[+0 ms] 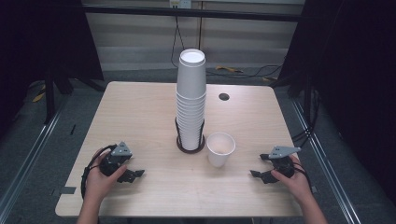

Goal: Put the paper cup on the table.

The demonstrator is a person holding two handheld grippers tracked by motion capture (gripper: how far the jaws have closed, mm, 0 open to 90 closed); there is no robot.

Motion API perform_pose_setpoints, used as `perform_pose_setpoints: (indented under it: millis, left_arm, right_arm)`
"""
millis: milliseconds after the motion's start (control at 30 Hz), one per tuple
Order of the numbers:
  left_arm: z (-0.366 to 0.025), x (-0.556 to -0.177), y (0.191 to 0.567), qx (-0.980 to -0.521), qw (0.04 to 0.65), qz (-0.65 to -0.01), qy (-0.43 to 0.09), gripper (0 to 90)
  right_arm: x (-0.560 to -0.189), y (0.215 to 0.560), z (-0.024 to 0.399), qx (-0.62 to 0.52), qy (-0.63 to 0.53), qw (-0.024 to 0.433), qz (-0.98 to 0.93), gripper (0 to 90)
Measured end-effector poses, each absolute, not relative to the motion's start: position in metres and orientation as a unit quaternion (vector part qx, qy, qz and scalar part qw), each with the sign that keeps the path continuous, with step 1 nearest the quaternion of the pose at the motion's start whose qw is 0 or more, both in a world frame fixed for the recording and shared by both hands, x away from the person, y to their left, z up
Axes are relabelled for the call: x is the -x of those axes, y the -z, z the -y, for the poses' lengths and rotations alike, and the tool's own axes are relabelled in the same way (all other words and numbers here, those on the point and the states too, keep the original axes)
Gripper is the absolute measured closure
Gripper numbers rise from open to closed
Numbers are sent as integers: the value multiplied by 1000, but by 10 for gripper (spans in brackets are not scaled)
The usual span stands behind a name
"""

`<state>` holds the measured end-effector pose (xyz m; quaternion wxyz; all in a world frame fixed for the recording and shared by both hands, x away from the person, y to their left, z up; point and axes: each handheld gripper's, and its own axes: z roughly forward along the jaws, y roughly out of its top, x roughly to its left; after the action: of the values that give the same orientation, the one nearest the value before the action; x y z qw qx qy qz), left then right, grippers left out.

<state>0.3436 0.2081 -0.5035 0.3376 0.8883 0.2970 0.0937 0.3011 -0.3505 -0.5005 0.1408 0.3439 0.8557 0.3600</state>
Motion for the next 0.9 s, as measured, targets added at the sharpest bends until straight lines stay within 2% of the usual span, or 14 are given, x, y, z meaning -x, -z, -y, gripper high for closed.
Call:
perform_pose_setpoints:
  millis: [233, 433, 500, 900]
  left_arm:
    - [-214, -343, 509, -880, 360, -295, -96, 143]
    - [-218, -342, 516, -874, 385, -278, -102, 93]
    - [-217, -342, 517, -877, 384, -272, -99, 50]
    - [-217, -342, 517, -877, 383, -269, -104, 35]
  right_arm:
    - [-302, 501, 350, -342, -359, 137, -857, 141]
    - [-302, 501, 350, -342, -359, 138, -857, 141]
    - [-302, 501, 350, -341, -359, 138, -858, 141]
    - [-301, 501, 350, -341, -358, 139, -858, 140]
